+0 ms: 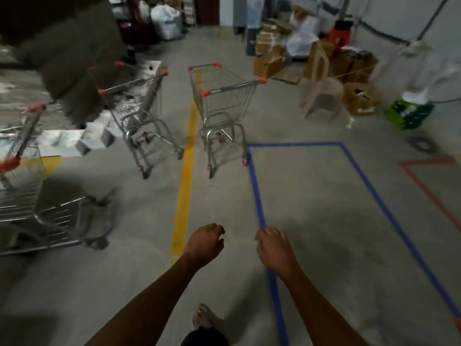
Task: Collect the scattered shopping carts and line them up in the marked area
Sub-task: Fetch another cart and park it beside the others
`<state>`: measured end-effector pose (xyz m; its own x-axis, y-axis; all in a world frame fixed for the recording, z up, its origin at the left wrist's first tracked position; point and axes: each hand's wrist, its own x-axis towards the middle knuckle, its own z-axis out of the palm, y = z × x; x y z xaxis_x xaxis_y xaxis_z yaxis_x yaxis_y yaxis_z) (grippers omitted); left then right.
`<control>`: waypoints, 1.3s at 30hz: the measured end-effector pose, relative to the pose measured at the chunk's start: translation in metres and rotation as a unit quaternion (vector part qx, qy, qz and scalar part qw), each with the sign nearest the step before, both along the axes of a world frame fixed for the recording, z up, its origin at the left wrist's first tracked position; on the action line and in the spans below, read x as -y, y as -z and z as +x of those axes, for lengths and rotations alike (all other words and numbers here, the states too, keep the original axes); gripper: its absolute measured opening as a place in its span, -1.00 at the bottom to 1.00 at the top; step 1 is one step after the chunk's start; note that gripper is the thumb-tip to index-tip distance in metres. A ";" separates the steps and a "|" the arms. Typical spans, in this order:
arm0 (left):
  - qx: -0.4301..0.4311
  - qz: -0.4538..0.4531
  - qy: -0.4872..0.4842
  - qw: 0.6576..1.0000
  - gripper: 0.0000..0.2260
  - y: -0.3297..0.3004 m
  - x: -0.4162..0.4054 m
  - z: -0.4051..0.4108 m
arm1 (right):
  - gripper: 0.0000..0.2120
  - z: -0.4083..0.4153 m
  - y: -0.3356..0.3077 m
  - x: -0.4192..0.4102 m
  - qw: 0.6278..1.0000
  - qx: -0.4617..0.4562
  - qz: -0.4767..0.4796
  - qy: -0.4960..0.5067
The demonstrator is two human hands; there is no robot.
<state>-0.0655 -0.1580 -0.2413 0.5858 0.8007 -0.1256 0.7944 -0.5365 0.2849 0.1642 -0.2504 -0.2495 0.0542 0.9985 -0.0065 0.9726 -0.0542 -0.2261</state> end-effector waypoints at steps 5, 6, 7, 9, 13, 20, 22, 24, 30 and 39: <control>0.023 0.006 -0.069 0.997 -0.72 0.005 -0.072 -0.041 | -0.81 -0.032 -0.001 -0.104 0.999 -0.009 0.009 -0.048; 0.027 0.008 -0.076 0.997 -0.72 0.004 -0.089 -0.045 | -0.81 -0.034 -0.001 -0.123 0.999 -0.009 0.007 -0.050; 0.031 0.008 -0.083 0.996 -0.73 0.002 -0.105 -0.046 | -0.80 -0.036 -0.002 -0.140 0.999 -0.004 0.004 -0.049; 0.042 0.008 -0.094 0.995 -0.73 -0.005 -0.138 -0.044 | -0.79 -0.037 -0.006 -0.175 0.999 0.005 0.000 -0.047; 0.087 0.011 -0.111 0.990 -0.73 -0.015 -0.205 -0.023 | -0.76 -0.028 -0.012 -0.245 0.999 0.008 -0.004 -0.039; 0.120 0.025 -0.122 0.985 -0.74 -0.014 -0.328 0.040 | -0.76 0.010 -0.015 -0.381 0.999 0.007 0.012 -0.038; 0.118 0.037 -0.126 0.984 -0.73 -0.013 -0.372 0.059 | -0.76 0.028 -0.013 -0.426 0.999 0.004 0.017 -0.038; 0.118 0.046 -0.129 0.983 -0.73 -0.014 -0.418 0.080 | -0.76 0.049 -0.013 -0.473 0.999 0.005 0.017 -0.043; 0.105 0.050 -0.153 0.981 -0.71 -0.029 -0.556 0.139 | -0.74 0.116 -0.029 -0.608 0.997 0.032 0.021 -0.067; 0.092 0.056 -0.156 0.982 -0.62 -0.041 -0.736 0.210 | -0.72 0.186 -0.051 -0.797 0.997 0.035 0.029 -0.060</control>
<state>0.1450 0.5780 -0.2003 0.3153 0.9472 0.0577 0.8652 -0.3119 0.3926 0.3504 0.5469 -0.1983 -0.0681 0.9964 0.0504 0.9848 0.0752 -0.1567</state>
